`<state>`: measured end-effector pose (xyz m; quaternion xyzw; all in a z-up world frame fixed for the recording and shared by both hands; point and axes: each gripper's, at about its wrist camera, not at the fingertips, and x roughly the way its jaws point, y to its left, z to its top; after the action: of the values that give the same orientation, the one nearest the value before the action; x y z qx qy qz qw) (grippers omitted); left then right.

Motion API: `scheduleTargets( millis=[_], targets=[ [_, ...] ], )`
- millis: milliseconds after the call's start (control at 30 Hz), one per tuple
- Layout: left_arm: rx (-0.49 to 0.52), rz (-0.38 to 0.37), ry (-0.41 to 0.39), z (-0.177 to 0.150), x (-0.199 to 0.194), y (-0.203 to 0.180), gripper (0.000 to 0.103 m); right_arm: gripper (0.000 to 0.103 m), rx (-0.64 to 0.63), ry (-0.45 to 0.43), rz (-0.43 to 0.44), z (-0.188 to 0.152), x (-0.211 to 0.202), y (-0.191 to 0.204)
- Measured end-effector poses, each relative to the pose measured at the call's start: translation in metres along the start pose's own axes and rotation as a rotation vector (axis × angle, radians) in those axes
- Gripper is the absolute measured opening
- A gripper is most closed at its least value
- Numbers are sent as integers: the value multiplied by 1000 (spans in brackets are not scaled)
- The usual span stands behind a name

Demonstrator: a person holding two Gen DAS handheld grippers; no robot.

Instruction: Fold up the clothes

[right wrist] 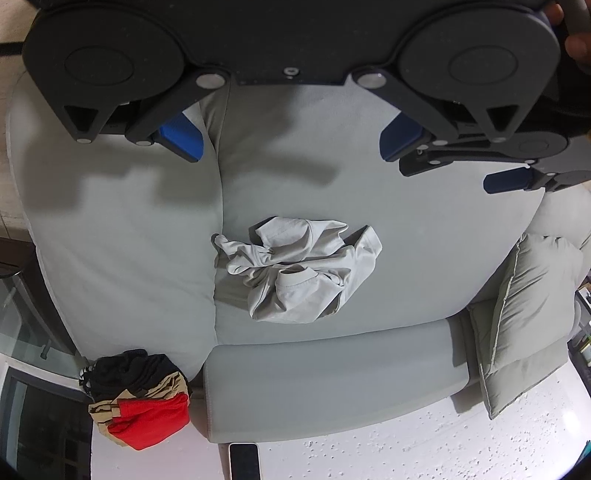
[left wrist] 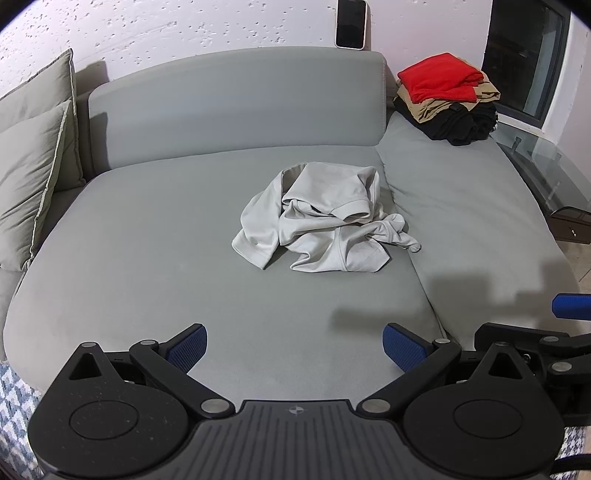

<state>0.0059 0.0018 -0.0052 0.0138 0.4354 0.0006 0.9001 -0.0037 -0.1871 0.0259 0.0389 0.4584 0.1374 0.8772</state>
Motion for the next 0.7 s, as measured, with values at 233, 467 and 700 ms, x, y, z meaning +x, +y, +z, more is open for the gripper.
scheduleTargets(
  millis=[233, 467, 700],
  targets=[
    [1, 0, 0, 1, 0, 0, 102, 103, -1, 0, 1, 0, 0, 0],
    [0, 0, 2, 1, 2, 0, 102, 103, -1, 2, 2, 0, 0, 0],
    [0, 1, 5, 0, 4, 1, 102, 103, -2, 6, 2, 1, 2, 0]
  ],
)
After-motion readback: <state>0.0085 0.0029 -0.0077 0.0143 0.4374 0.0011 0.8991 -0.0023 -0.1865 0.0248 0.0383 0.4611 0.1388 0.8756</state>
